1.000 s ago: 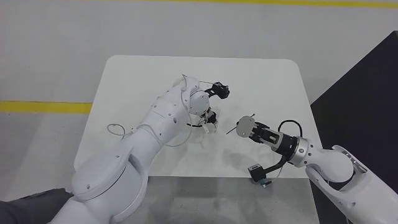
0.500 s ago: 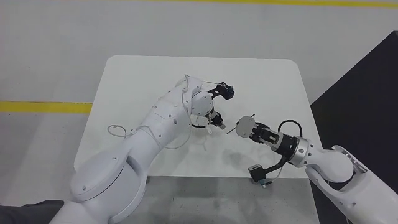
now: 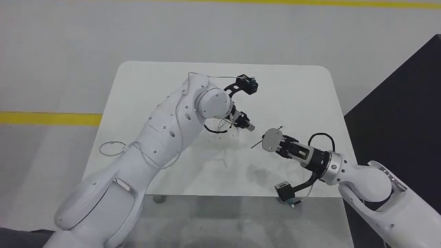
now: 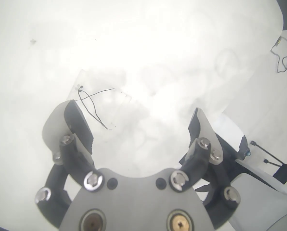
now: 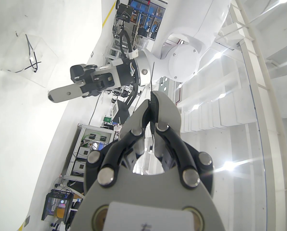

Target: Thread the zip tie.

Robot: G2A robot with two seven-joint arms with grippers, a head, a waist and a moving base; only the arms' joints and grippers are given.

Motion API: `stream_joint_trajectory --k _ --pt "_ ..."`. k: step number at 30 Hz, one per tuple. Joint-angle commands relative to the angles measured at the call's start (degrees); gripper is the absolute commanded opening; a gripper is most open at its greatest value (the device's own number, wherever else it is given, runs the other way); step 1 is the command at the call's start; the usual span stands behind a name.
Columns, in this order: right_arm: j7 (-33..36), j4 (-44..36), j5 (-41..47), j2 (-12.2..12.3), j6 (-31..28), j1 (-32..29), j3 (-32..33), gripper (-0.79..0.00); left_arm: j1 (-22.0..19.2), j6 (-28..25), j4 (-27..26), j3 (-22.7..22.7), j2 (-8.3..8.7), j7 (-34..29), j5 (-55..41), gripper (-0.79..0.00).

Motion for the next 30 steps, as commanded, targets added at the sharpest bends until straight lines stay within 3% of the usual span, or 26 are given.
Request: stream_joint_trajectory --k 1,22,29,30 --pt "0.0 0.0 0.0 0.0 0.0 0.0 0.0 -0.785 1.7 0.4 -3.3 -1.5 1.11 -1.6 0.8 0.000" --pt "0.0 0.0 0.0 0.0 0.0 0.0 0.0 -0.785 1.7 0.4 -3.3 -1.5 1.11 -1.6 0.8 0.000" --pt "0.0 0.0 0.0 0.0 0.0 0.0 0.0 -0.785 2.3 1.6 -0.9 -5.6 1.97 1.4 -1.9 0.000" --pt "0.0 0.0 0.0 0.0 0.0 0.0 0.0 -0.785 2.4 1.5 0.4 -6.4 2.07 1.0 -3.3 -0.052"
